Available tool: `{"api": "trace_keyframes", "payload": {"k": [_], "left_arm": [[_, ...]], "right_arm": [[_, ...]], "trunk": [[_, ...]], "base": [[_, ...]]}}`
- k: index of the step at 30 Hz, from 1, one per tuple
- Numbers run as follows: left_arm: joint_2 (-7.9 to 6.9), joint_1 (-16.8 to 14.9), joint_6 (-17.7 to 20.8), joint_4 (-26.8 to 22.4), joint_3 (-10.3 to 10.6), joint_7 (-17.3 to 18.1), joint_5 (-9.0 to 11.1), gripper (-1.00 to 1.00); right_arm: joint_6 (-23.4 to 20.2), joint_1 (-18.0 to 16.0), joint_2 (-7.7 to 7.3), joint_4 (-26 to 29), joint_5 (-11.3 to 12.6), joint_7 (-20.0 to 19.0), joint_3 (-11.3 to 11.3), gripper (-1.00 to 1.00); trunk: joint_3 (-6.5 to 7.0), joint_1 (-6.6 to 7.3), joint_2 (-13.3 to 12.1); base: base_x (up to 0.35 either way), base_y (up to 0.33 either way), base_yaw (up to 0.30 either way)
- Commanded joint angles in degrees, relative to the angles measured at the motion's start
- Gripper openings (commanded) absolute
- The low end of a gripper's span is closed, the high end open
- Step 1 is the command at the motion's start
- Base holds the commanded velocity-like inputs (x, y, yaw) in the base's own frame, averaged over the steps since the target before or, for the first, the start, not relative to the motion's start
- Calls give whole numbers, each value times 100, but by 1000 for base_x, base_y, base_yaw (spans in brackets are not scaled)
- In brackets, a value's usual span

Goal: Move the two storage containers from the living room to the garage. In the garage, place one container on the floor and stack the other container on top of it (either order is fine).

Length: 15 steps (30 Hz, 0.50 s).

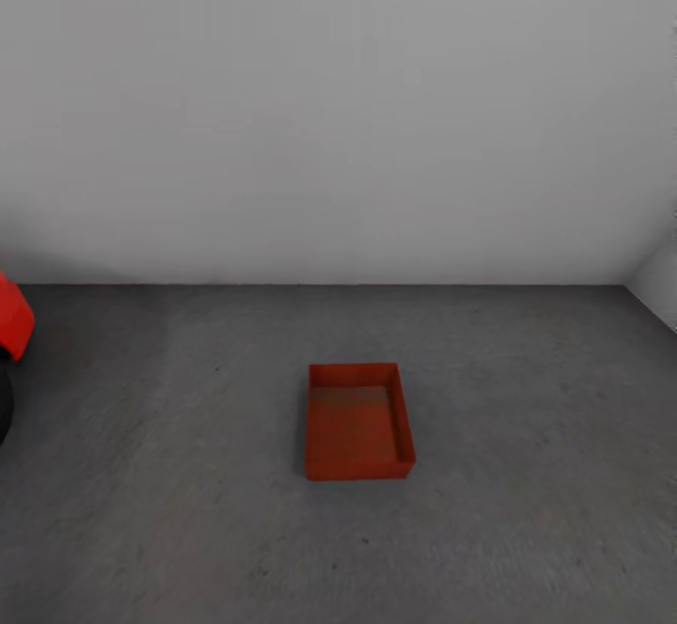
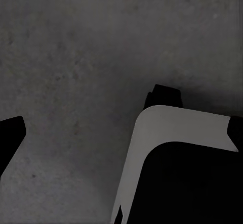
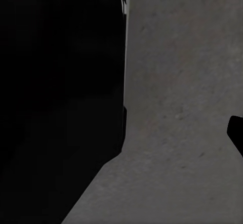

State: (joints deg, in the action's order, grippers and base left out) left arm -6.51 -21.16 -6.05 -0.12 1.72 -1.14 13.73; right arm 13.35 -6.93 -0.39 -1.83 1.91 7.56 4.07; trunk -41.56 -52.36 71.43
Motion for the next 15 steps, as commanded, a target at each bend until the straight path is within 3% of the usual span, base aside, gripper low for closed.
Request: {"api": "trace_keyframes", "payload": {"k": [1,15], "left_arm": [[-1,-2,-17,3,21,-9,34,100],[0,-2,-15,3,21,-9,34,100]], "right_arm": [[31,-7,2,-19,16,16,42,100],[5,-3,-3,-18,5,16,42,100]], "trunk": [[5,0,2],[127,0,2]], "base": [[0,0,-90],[0,0,-60]]}}
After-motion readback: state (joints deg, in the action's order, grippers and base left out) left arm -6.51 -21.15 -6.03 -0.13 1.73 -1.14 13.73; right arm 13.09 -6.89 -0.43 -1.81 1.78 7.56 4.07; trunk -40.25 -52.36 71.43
